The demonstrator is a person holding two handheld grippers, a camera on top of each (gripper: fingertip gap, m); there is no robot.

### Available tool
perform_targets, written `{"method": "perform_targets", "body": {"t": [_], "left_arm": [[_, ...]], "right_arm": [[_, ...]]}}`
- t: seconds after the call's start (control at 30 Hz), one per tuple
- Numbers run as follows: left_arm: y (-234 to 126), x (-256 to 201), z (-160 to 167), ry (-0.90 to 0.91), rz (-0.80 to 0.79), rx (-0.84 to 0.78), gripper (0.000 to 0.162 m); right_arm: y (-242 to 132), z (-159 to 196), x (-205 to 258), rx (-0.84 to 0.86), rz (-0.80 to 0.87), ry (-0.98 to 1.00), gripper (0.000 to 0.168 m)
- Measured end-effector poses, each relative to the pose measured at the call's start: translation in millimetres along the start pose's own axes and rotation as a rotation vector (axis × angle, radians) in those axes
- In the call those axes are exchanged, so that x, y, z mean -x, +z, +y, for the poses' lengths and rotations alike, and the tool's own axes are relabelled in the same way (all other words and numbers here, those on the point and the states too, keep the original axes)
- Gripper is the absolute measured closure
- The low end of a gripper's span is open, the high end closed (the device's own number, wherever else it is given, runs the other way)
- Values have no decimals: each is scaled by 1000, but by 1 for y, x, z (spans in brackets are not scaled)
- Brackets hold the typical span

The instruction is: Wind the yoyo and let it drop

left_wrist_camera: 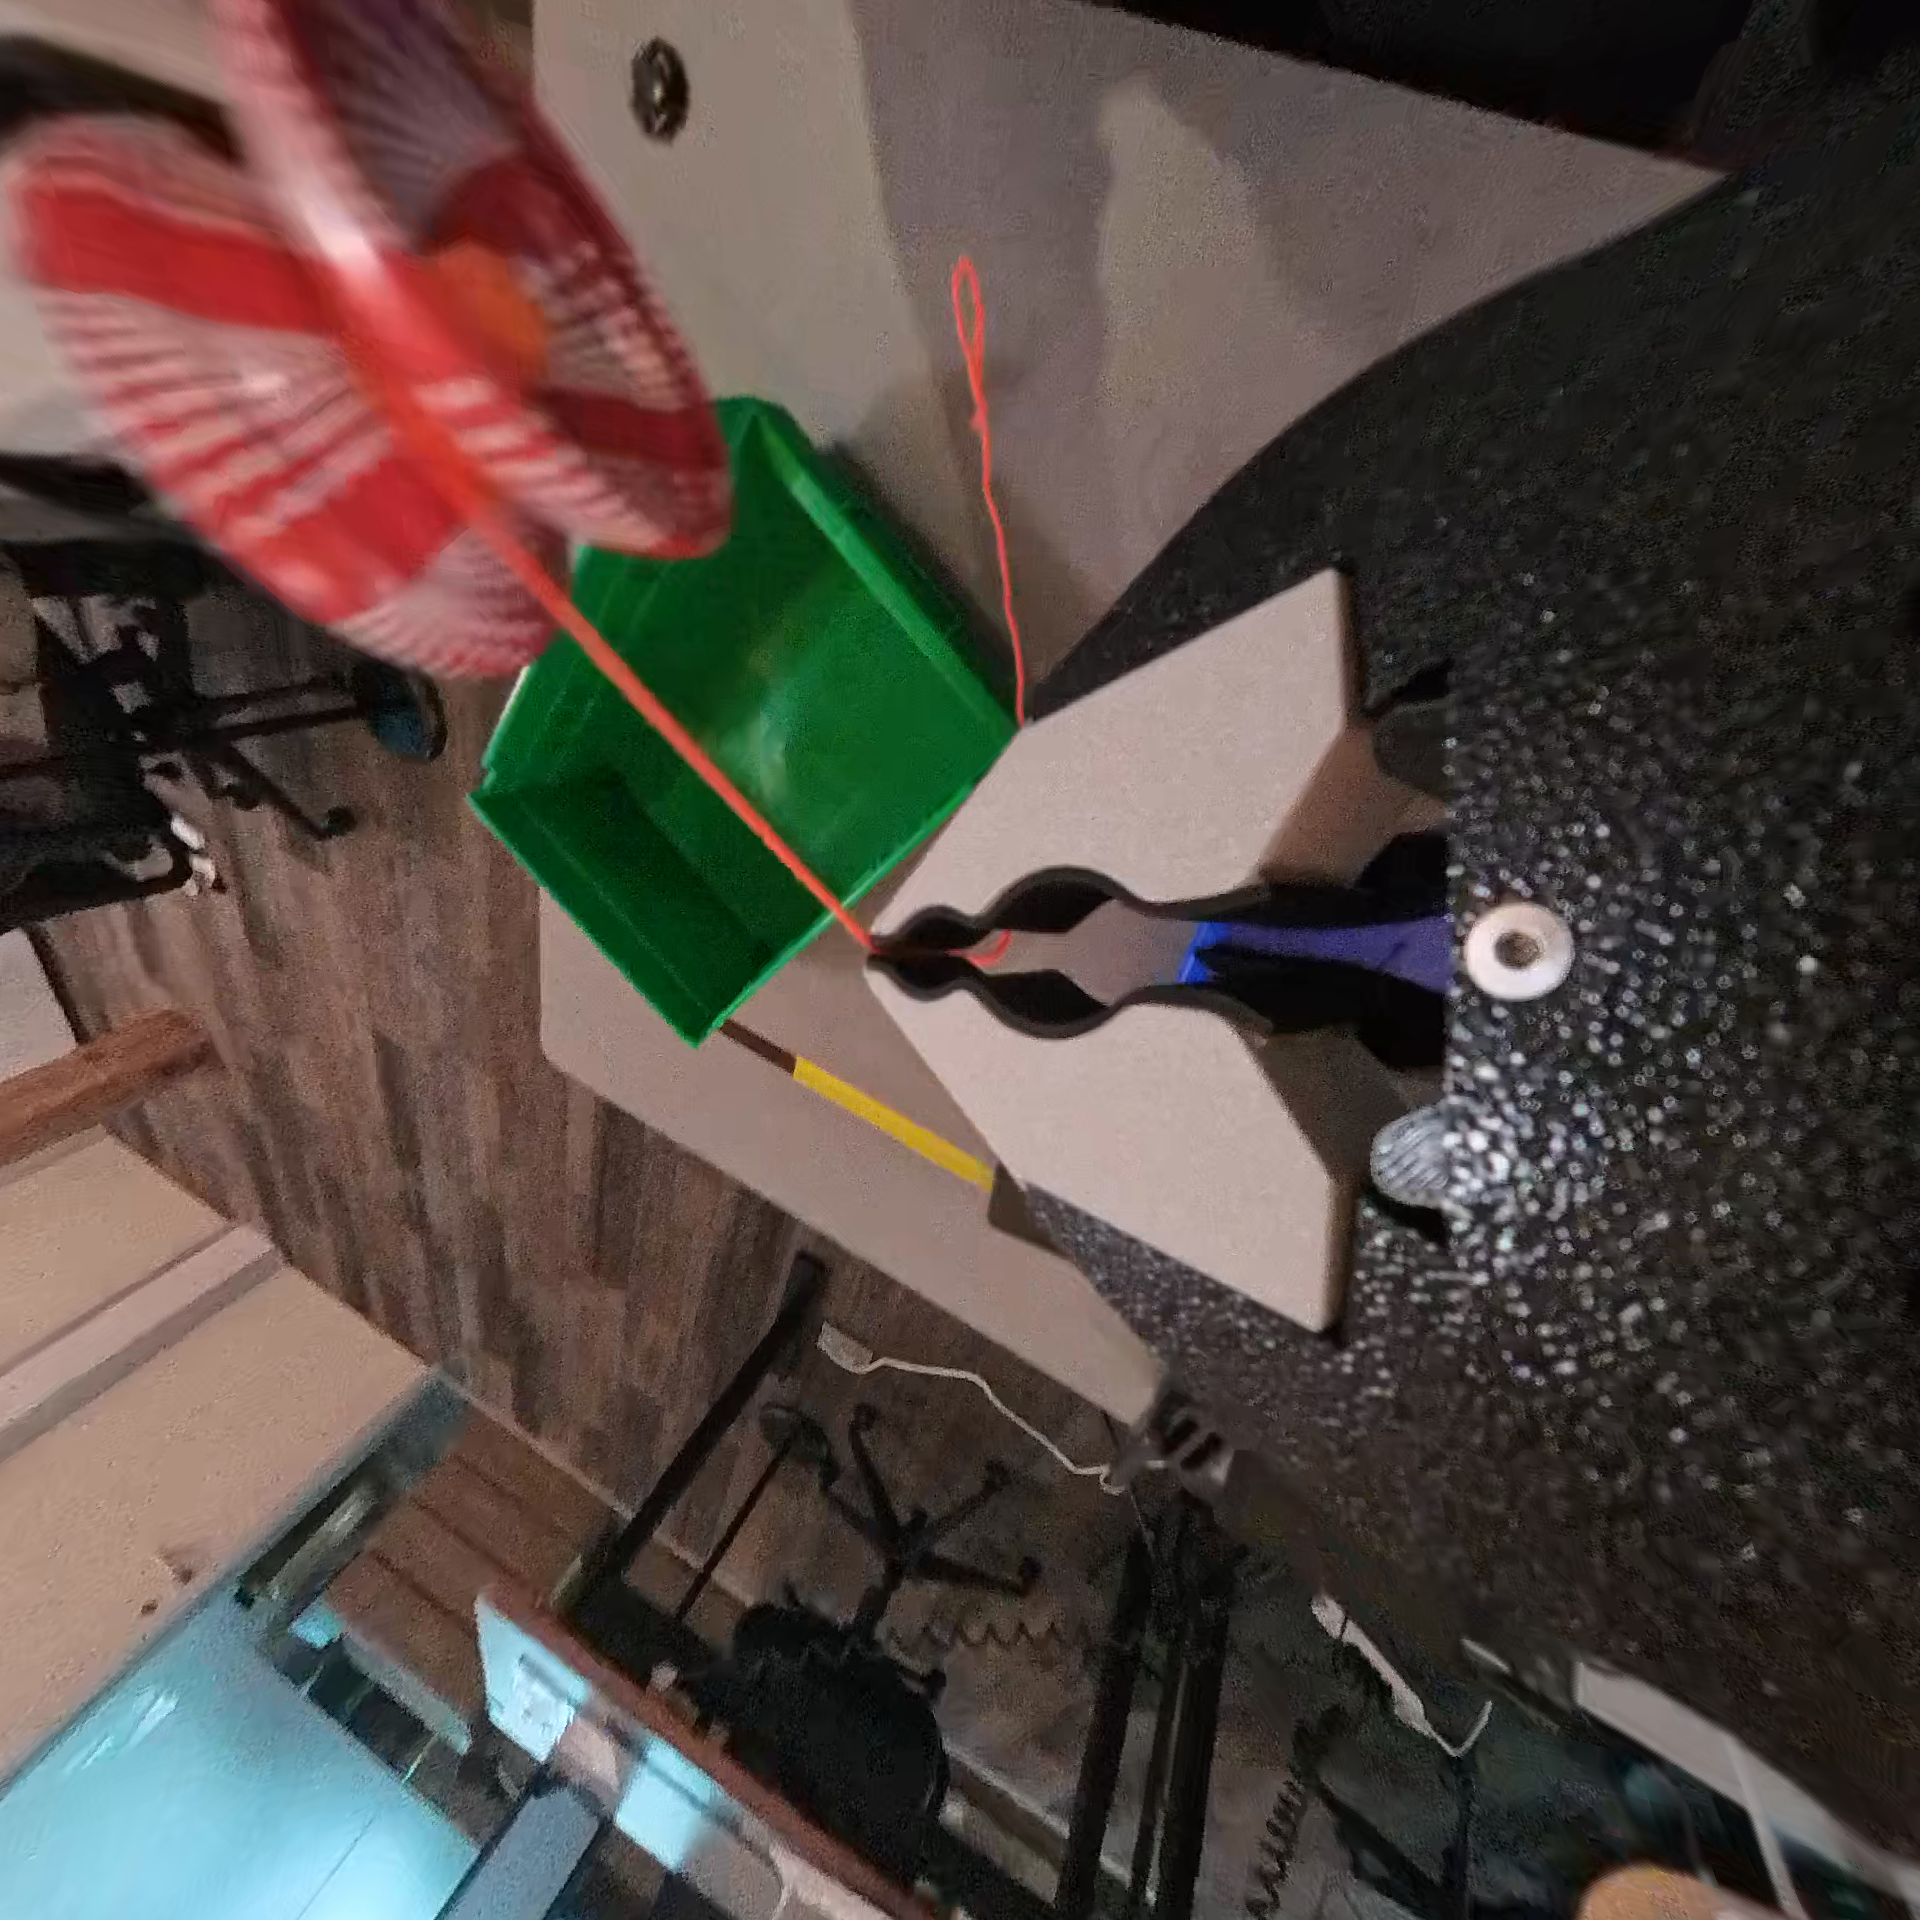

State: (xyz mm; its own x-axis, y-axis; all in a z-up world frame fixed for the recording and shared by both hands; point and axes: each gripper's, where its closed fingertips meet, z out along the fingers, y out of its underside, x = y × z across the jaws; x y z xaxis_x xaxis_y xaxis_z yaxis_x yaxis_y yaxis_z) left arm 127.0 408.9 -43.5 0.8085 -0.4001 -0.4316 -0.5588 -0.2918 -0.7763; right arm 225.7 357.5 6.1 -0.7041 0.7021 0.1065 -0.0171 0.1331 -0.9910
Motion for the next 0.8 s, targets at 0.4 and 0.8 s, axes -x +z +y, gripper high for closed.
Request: {"method": "perform_targets", "body": {"t": [0.4, 0.8], "left_arm": [[-18, -50, -53, -196, 295, -373, 162], [12, -89, -36, -246, 393, -293, 162]], "right_arm": [[-26, 88, -62, 628, 401, -354, 167], [-24, 24, -71, 147, 458, -47, 167]]}}
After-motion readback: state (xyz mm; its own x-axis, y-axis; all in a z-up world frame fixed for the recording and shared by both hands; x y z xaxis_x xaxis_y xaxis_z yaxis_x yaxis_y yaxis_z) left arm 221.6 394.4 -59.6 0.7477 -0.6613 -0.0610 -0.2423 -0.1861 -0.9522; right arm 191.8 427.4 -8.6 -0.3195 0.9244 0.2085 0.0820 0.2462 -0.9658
